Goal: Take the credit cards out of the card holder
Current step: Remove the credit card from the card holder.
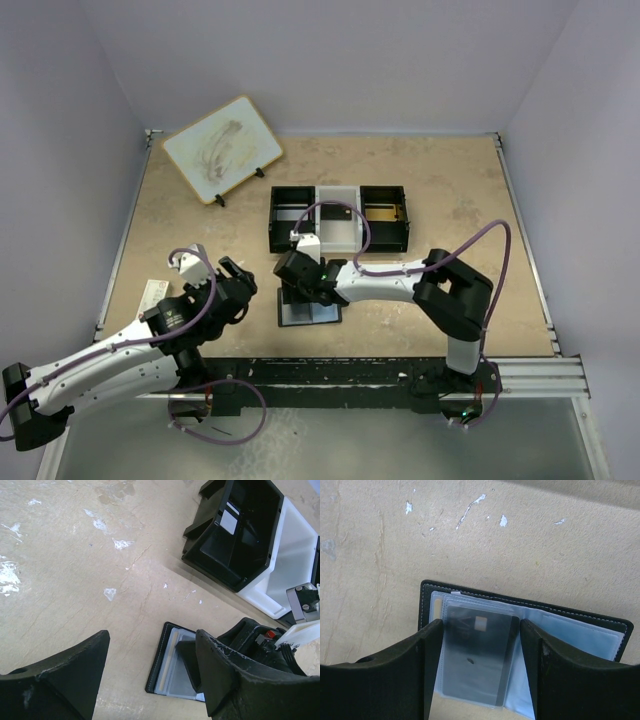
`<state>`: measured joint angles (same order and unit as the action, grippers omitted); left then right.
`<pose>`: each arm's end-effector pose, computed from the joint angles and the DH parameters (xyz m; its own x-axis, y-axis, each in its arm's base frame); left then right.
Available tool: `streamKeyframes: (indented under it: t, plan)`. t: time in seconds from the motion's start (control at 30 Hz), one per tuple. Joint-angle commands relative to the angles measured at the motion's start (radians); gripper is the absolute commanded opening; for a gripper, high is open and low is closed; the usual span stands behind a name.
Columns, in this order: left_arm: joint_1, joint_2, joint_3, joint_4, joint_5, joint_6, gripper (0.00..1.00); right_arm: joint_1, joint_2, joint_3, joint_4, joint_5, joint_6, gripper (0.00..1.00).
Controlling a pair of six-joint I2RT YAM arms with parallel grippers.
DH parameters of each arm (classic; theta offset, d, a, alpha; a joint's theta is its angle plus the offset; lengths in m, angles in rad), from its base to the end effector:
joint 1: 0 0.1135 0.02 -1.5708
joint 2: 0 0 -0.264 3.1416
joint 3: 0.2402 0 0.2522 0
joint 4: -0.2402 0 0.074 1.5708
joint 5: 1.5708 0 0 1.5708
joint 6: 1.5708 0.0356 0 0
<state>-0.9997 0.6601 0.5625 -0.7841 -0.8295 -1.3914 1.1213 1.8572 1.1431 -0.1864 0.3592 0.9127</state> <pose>0.0888 -0.0897 0.2356 -0.3840 -0.6315 -0.6736 -0.3544 0.7745 -0.5241 0.1788 0.3419 0.1675 -0.8003 0.0458 -0.5979 -0.1883 0.9275 0.3230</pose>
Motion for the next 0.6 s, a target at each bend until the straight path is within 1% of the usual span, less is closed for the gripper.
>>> streamKeyframes:
  t: [0.0,0.27,0.4,0.5,0.57]
  plan:
    - [0.002,0.005,0.021,0.025,-0.011,0.017,0.67,0.010,0.075,0.004,-0.137,0.027,0.019,0.65]
    - [0.001,0.017,0.016,0.033,-0.009,0.015,0.67,0.018,0.111,0.028,-0.194,0.071,0.039,0.64]
    - [0.001,0.017,0.014,0.033,-0.011,0.014,0.67,0.019,0.116,0.036,-0.207,0.082,0.044,0.59]
    - [0.001,0.020,0.014,0.032,-0.011,0.012,0.67,0.018,0.106,0.023,-0.188,0.042,0.041,0.59]
    - [0.001,0.022,0.016,0.032,-0.011,0.013,0.67,0.017,0.083,-0.001,-0.142,0.003,0.028,0.58]
